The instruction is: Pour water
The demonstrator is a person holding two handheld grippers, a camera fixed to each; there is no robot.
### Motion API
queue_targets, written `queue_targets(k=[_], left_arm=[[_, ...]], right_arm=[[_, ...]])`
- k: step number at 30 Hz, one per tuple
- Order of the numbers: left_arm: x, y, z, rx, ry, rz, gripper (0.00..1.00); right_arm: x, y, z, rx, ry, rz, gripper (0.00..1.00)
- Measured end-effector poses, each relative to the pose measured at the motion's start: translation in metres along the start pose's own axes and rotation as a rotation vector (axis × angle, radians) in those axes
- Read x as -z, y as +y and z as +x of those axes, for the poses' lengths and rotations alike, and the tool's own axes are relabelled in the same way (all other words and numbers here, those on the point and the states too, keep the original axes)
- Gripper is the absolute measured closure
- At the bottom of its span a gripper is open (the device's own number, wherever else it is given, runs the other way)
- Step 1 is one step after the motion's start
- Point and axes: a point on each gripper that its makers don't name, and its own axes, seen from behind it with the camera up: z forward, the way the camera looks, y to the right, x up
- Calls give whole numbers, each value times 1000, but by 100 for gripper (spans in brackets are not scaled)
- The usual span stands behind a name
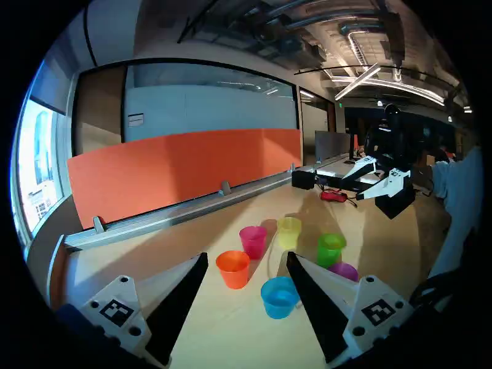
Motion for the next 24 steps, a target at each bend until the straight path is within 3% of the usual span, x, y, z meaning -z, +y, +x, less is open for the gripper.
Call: queue_targets(k=[9,24], left_arm=[[-17,12,-36,17,-58,-44,5],[-33,40,-88,-32,-148,-130,5]], right_arm=[[-13,-7,-43,12,-88,20,0],[-25,-19,-94,2,-179,55,0]])
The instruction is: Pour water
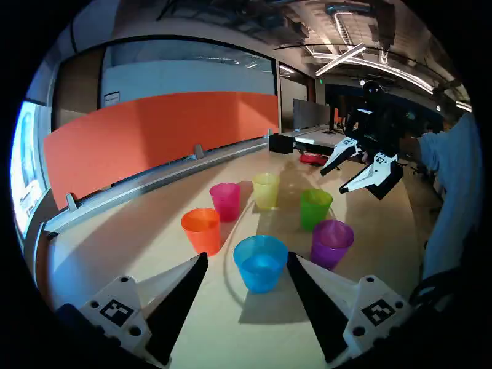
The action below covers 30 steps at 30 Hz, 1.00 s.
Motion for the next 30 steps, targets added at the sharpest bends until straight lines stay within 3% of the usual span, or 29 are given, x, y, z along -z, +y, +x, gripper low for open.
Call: queue_targets(k=[8,15,30], left_arm=[[-12,12,-28,-8,-62,-33,5],[-23,13,-44,-6,-112,-47,5],[-56,16,-55,-14,-178,-82,5]], right_arm=[[-8,0,-20,2,-35,5,0],[-18,-1,-32,4,-58,18,0],[-43,-2,-38,-5,-78,35,0]])
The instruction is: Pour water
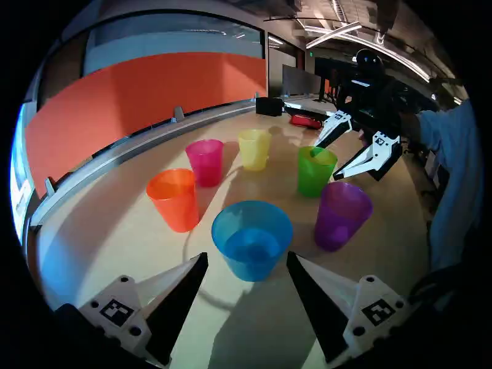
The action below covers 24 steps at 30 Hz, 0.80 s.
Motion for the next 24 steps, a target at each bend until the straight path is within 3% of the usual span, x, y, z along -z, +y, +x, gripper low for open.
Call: queue_targets(k=[19,24], left_arm=[[-22,2,10,-11,-7,-19,4],[-23,4,11,-9,-4,-23,14]], right_arm=[[-13,3,14,3,20,12,0],[-12,2,13,4,21,16,0]])
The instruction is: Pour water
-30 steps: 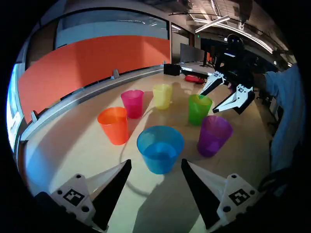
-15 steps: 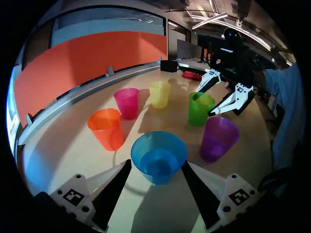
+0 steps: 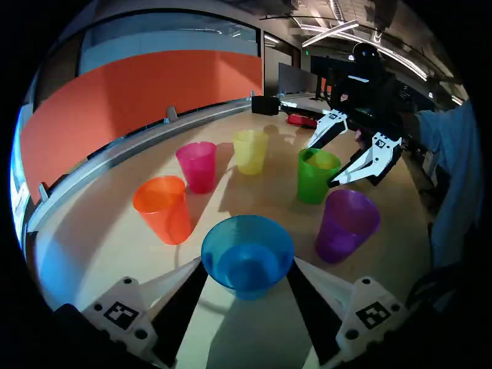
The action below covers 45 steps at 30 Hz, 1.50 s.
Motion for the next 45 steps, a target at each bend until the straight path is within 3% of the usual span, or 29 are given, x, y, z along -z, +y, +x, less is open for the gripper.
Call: queue_targets(k=[9,17,26,36,45], left_arm=[[0,0,1,9,6,2,15],[0,0,1,10,7,3,15],[5,7,4,7,24,4,15],[25,5,30,2,84,44,15],[44,-7,65,-20,147,102,15]], right_arm=[[-1,0,0,4,1,0,0],[-1,-2,1,11,4,-4,8],[4,-3,13,18,26,-21,8],[18,-7,42,26,89,-47,8],[35,-6,75,28,161,-66,8]])
